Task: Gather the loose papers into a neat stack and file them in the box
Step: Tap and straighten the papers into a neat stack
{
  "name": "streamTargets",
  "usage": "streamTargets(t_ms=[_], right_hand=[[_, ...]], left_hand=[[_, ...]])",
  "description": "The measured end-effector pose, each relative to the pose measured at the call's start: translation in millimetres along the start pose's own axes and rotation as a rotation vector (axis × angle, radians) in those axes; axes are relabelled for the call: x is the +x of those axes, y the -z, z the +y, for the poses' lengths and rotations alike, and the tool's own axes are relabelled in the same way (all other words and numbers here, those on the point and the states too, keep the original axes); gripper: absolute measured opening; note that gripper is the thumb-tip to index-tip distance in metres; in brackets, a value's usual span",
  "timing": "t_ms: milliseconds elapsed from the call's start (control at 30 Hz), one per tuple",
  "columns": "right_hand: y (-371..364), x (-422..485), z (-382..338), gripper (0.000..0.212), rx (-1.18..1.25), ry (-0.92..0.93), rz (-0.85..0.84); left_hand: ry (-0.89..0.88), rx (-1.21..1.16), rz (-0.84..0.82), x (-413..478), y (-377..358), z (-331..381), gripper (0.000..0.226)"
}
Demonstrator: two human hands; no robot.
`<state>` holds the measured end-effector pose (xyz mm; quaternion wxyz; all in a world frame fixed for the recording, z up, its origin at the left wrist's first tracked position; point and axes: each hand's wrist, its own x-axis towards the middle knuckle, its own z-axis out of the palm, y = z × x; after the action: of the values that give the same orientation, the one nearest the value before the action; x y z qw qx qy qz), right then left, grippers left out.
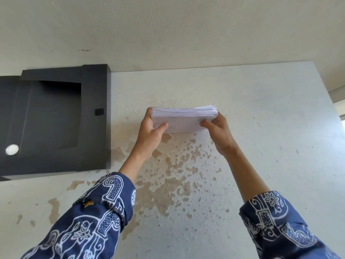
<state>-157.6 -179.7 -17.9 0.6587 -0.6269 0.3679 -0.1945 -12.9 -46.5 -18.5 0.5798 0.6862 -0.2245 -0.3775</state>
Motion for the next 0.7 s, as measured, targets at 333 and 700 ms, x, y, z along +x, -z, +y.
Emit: streamTargets(t_ms=[333,700], right_hand=[[-13,3,-9,0.028,-0.033,0.186,0.141],[-18,20,6,0.015,-0.162,0.151,0.129]], left_hand=[[-0.211,0.097,0.201,4,2,12,0.025],[-0.123,0.285,0.133,22,5,-10,0.018]])
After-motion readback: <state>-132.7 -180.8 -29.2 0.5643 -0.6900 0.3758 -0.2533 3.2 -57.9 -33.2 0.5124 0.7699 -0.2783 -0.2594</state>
